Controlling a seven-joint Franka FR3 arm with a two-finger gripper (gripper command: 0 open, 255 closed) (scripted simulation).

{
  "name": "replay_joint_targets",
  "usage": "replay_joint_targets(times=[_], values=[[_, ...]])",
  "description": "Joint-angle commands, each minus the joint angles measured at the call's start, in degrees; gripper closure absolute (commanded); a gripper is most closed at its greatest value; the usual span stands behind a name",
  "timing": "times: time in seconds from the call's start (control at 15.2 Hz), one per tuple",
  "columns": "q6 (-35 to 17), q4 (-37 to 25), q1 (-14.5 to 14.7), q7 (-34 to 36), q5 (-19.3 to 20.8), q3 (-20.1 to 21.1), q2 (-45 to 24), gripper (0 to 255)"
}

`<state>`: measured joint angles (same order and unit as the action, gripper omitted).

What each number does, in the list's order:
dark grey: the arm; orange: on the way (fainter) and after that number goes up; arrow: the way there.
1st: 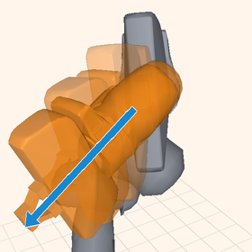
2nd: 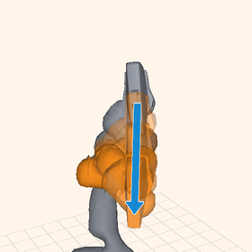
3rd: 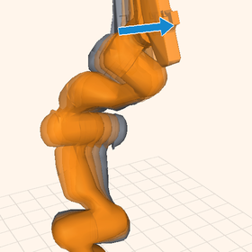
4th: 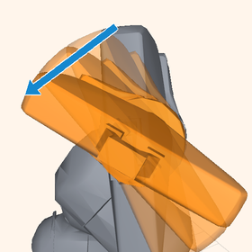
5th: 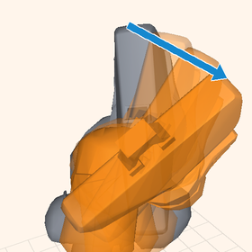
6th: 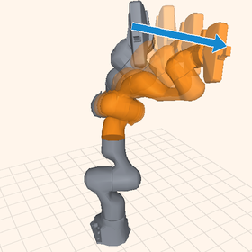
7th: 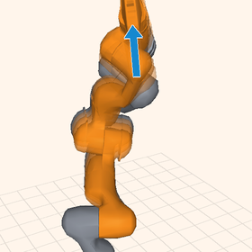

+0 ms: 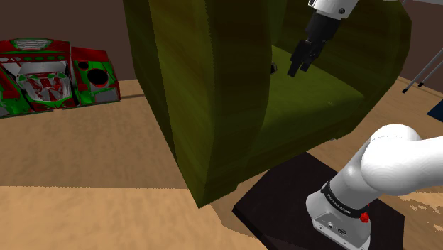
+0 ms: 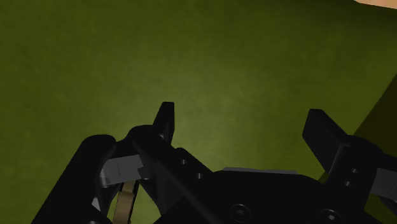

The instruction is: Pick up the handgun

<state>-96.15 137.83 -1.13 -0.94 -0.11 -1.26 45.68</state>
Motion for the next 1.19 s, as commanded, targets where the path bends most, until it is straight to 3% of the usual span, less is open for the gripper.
replay_joint_targets(times=[0.0, 0.59, 1.12], values=[[0.00, 0.00, 0.00, 0.00, 0.00, 0.00, 0.00, 0], [-5.24, -13.75, -0.57, -9.49, 1.93, -6.87, -18.47, 0], [-5.57, -31.01, -0.75, -18.20, -0.47, -11.89, -35.92, 0]])
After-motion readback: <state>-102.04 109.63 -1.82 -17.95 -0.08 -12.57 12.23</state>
